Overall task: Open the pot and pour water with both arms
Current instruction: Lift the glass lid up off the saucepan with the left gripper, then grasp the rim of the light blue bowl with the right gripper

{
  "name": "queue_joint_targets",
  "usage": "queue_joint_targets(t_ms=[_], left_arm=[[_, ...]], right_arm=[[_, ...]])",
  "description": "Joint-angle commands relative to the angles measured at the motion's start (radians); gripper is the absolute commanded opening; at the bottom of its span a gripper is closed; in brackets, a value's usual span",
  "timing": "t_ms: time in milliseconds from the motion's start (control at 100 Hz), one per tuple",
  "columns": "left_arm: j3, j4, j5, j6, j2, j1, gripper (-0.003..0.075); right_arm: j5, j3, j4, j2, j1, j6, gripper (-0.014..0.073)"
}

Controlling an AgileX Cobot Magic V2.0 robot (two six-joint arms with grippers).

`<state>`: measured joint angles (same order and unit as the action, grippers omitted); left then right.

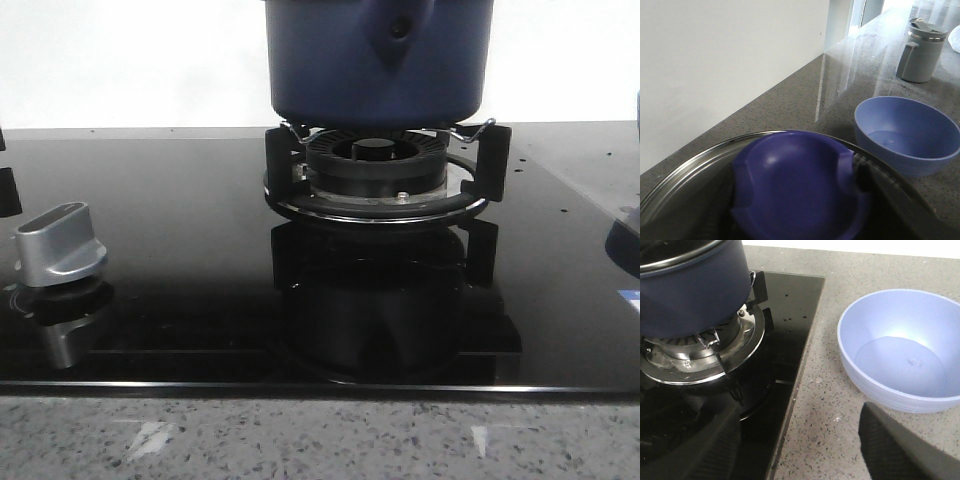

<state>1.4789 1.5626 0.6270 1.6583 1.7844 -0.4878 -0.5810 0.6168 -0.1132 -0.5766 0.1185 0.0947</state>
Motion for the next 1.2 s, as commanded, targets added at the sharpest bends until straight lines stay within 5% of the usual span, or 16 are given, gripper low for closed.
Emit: queue_joint_targets(t_ms=[0, 310, 850, 1190], left_arm=[[0.036, 0.072, 0.021, 0.0, -0.071, -0.003, 0.0242], [0.036, 0.072, 0.013, 0.0, -0.194, 0.04, 0.0242], [0.036, 0.072, 0.098, -0.002, -0.329, 0.337, 0.0242], [0.036, 0.072, 0.1, -0.002, -0.332, 0.362, 0.0242]], right_arm=[[0.055, 0.039, 0.007, -0.009, 0.0, -0.009, 0.0455], [-0.001, 0.13, 0.023, -0.089, -0.091, -0.027, 0.0455], [-0.227, 0.552, 0.023, -0.625, -0.388, -0.084, 0.0455], [-0.313, 0.646, 0.023, -0.858, -0.463, -0.084, 0.0455]])
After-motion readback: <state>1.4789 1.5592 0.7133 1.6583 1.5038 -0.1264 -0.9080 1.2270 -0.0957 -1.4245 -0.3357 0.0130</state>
